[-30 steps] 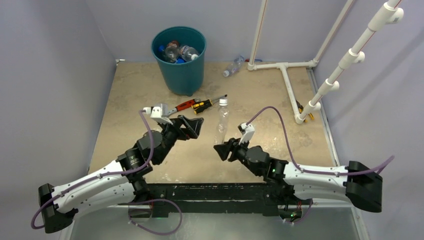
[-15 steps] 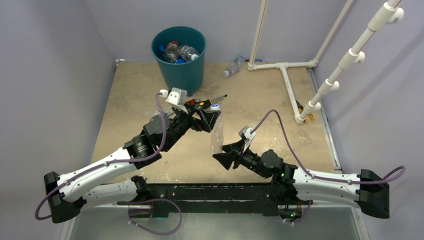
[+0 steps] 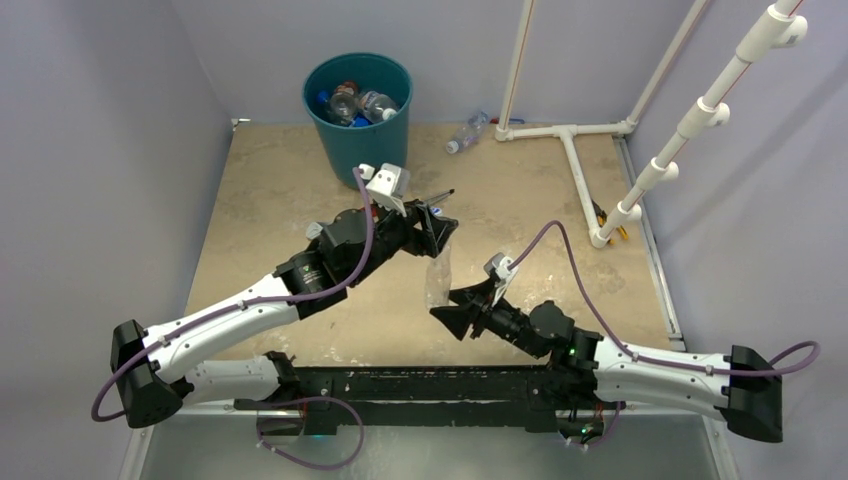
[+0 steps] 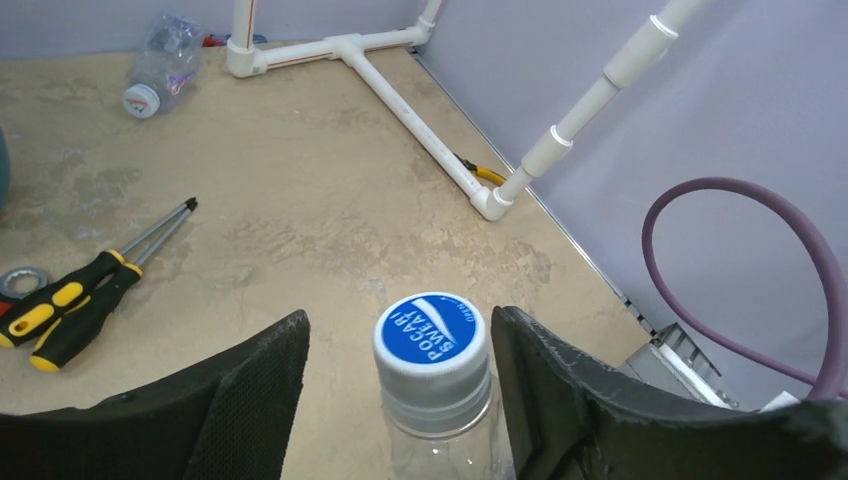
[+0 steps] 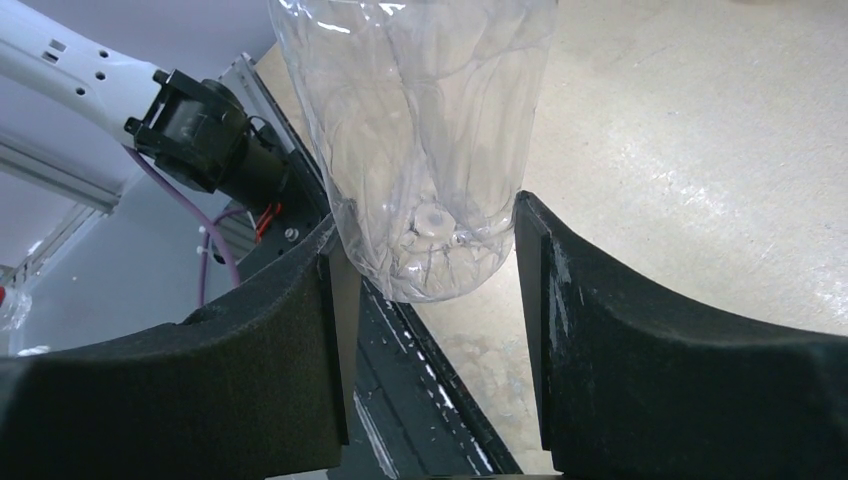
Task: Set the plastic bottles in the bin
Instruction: Pick up the plastic bottle at the center of the board, then place the plastic bottle in the trash bin.
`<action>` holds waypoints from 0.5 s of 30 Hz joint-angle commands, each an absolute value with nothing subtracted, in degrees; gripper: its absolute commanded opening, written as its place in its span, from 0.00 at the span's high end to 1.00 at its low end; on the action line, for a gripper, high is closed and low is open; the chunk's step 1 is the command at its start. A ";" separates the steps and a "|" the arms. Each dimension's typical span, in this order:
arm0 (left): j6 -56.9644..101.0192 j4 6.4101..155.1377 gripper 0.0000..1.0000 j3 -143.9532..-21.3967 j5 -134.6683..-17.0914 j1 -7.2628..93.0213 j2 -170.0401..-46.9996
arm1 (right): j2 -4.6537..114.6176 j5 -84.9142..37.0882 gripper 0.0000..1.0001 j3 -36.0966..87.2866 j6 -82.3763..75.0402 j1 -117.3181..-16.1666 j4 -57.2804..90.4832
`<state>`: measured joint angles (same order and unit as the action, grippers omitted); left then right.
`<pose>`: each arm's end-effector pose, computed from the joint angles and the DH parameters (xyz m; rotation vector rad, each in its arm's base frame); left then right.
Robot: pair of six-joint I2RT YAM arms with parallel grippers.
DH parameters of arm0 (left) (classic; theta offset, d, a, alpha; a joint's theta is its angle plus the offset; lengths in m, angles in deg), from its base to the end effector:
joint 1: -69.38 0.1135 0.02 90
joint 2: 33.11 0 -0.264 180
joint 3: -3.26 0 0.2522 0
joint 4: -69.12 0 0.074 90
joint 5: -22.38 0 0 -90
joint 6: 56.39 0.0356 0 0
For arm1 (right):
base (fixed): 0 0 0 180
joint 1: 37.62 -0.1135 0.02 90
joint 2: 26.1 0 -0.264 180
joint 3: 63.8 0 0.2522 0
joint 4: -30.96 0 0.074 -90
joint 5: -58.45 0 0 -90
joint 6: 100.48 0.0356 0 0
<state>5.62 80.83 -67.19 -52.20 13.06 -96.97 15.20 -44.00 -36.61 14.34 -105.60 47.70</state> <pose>0.1532 -0.2129 0.3698 0.2147 1.7220 -0.8840 0.0727 0.1593 0.2312 -0.4252 1.5796 1.1100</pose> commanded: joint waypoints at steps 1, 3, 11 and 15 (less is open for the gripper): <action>6.73 79.19 0.43 -68.69 -54.59 13.21 -96.71 | 14.14 -44.68 0.78 -37.05 13.00 -105.99 47.13; 7.05 79.10 0.56 -68.86 -54.90 13.22 -96.82 | 14.12 -44.76 0.78 -37.02 12.90 -105.99 46.68; 8.80 77.58 1.00 -69.28 -52.60 13.22 -96.59 | 12.45 -45.48 0.32 -34.66 13.22 -105.99 42.00; 13.34 76.98 1.00 -72.61 -47.21 13.22 -95.59 | 10.02 -46.33 0.01 -31.76 14.67 -105.99 38.24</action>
